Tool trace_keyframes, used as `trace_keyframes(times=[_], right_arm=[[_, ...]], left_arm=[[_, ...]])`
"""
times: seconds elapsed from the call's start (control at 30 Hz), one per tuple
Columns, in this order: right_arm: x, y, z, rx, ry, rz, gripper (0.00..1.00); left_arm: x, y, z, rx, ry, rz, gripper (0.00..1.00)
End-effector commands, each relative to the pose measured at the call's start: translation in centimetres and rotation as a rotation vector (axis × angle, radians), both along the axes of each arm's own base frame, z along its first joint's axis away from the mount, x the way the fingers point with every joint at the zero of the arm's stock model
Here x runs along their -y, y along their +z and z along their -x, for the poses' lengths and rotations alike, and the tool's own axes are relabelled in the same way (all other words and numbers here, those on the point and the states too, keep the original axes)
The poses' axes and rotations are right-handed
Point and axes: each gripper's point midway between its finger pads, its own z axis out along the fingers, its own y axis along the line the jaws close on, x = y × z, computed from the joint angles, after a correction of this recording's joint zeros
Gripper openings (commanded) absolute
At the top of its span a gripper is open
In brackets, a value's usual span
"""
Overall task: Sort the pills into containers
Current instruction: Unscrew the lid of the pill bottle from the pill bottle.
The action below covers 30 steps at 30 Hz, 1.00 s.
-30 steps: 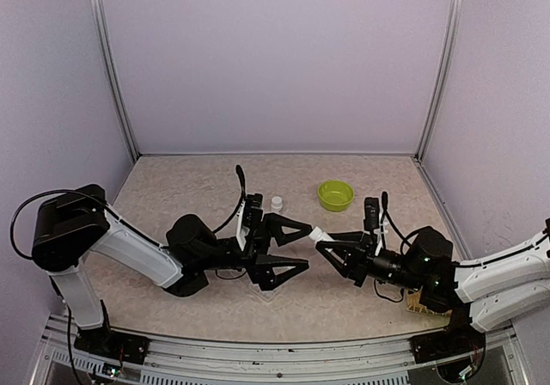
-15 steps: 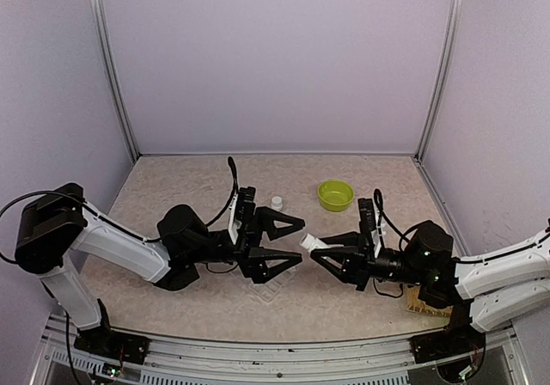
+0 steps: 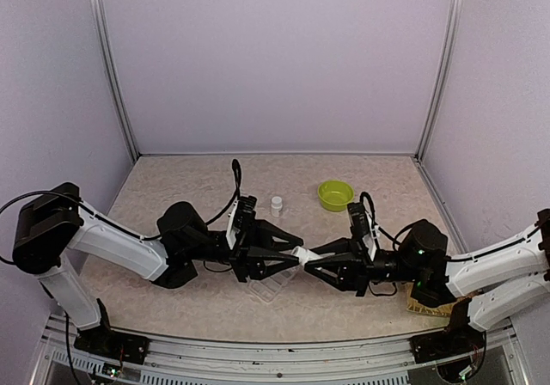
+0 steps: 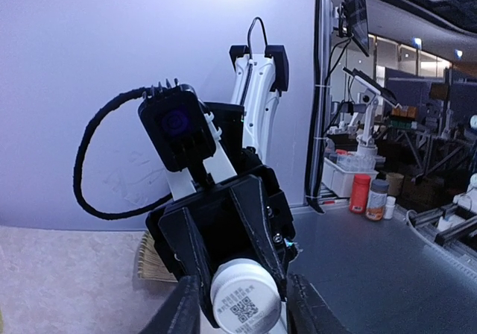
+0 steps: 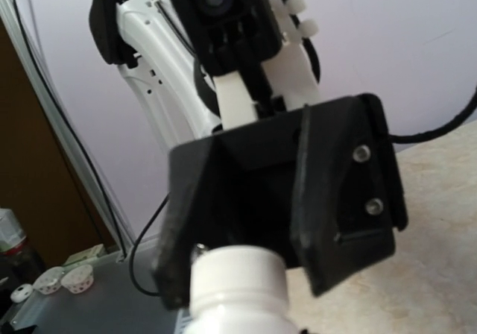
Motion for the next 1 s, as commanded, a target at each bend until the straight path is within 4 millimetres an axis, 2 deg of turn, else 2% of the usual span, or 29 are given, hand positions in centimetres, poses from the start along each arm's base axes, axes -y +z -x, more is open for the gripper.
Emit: trace_keyframes(times=[0.0, 0.07, 0.2, 0.37, 0.5, 0.7, 0.77, 0.83, 0.87, 0.9, 0.93, 0.97], right_arm=[[-0.2, 1.7, 0.1, 0.016, 0.024, -0.055, 0.26], [-0.3, 1.7, 0.1, 0.015, 0.024, -0.055, 0.26], [-0.4, 1.4, -0.4, 0.027, -0.006, -0.037, 0.26], [-0.4, -0.1, -2.8, 0.082, -0.149, 0.057, 0.26], [-0.1, -0.8, -4.9, 0.133, -0.281, 0.130, 0.26], [0.7, -0.7, -6.2, 0.190, -0.381, 0.162, 0.27], [0.9, -0.6, -6.4, 0.196, -0.393, 0.162, 0.26], [0.9, -0.4, -6.1, 0.193, -0.382, 0.151, 0.27], [0.9, -0.2, -6.0, 0.188, -0.373, 0.141, 0.27], [0.9, -0.1, -5.7, 0.182, -0.361, 0.131, 0.27], [0.8, 0.0, -5.5, 0.176, -0.347, 0.124, 0.27], [0.7, 0.1, -5.3, 0.168, -0.335, 0.115, 0.27]], left_arm=[[-0.4, 1.2, 0.8, 0.026, -0.023, 0.031, 0.30], [-0.4, 1.2, 0.7, 0.021, -0.017, 0.032, 0.24], [-0.1, 1.2, 0.0, -0.016, 0.029, 0.032, 0.20], [1.2, 1.3, -2.1, -0.151, 0.159, -0.008, 0.16], [2.7, 1.0, -3.8, -0.277, 0.277, -0.070, 0.15], [2.9, 1.8, -4.0, -0.388, 0.283, -0.073, 0.21], [2.8, 2.2, -3.9, -0.390, 0.277, -0.064, 0.28], [2.5, 2.4, -3.7, -0.372, 0.278, -0.051, 0.40], [2.3, 2.4, -3.7, -0.360, 0.280, -0.045, 0.51], [2.2, 2.6, -3.5, -0.344, 0.278, -0.035, 0.57], [2.1, 2.7, -3.4, -0.327, 0.272, -0.026, 0.72], [2.0, 2.9, -3.2, -0.311, 0.262, -0.015, 0.81]])
